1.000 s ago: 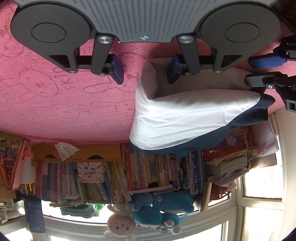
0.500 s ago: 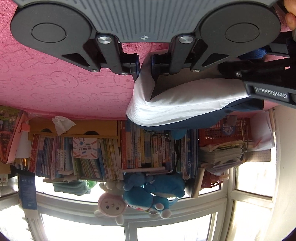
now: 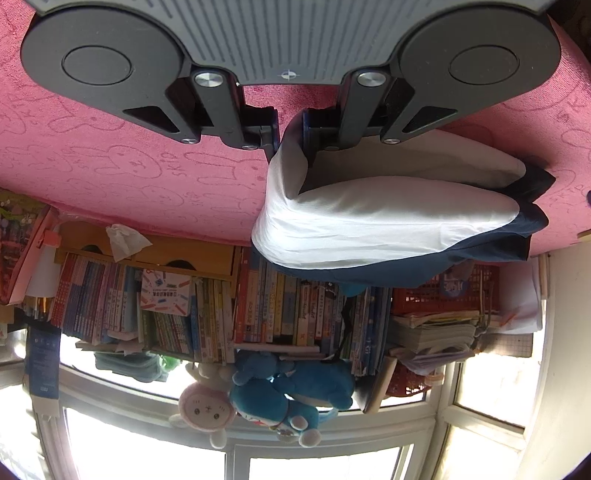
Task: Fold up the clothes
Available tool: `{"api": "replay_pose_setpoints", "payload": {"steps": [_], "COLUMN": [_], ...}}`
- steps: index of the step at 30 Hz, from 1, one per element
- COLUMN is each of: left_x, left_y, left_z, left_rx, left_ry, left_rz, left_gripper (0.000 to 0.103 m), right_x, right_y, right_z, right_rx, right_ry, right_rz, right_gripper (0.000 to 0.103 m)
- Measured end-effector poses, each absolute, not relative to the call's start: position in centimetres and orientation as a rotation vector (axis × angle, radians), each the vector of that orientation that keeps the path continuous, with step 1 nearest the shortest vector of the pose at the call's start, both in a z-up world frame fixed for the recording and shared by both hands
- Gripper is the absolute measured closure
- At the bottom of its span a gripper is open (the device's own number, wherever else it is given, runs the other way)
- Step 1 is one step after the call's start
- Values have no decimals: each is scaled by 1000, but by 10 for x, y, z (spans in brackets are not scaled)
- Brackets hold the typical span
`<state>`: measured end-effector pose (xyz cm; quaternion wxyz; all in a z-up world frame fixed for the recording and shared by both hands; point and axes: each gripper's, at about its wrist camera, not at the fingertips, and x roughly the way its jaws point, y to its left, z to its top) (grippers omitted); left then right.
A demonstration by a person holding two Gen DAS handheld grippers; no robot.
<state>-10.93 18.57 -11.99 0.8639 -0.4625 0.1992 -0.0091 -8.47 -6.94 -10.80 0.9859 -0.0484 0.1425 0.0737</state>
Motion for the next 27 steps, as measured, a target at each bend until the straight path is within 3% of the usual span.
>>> {"api": "replay_pose_setpoints", "payload": {"steps": [4,9,14,18,20,22,23,24,25,27], "left_x": [-89,-53,-42,-41,-39,-39,-39,-41,-43,-52], "left_y": [155,126,135,146,149,150,150,150,150,149], "left_z": [-126,-137,-138,-137,-137,-135,-133,-130,-129,-124], "left_rx": [-1074,-1083,-1106,-1097,-1101,-1070,-1041,-1001,-971,-898], "left_ry": [452,508,436,405,388,375,372,370,362,338], "left_rz": [-278,-268,-119,-58,-47,10,49,76,89,137], "left_gripper": [52,44,44,43,43,54,76,88,90,94], "right_x": [-85,-85,-86,-87,-84,-74,-70,-68,-68,-69], "right_y": [-70,-68,-61,-55,-50,-46,-44,-45,-47,-52], "right_z": [-109,-109,-103,-98,-95,-95,-95,-96,-96,-96], "right_rx": [-94,-108,-154,-191,-214,-217,-214,-207,-194,-173], "right_ry": [288,283,251,225,227,261,280,289,287,283], "right_rz": [150,147,117,93,84,85,86,78,79,84], "right_gripper": [89,89,88,70,68,69,72,78,83,85]}}
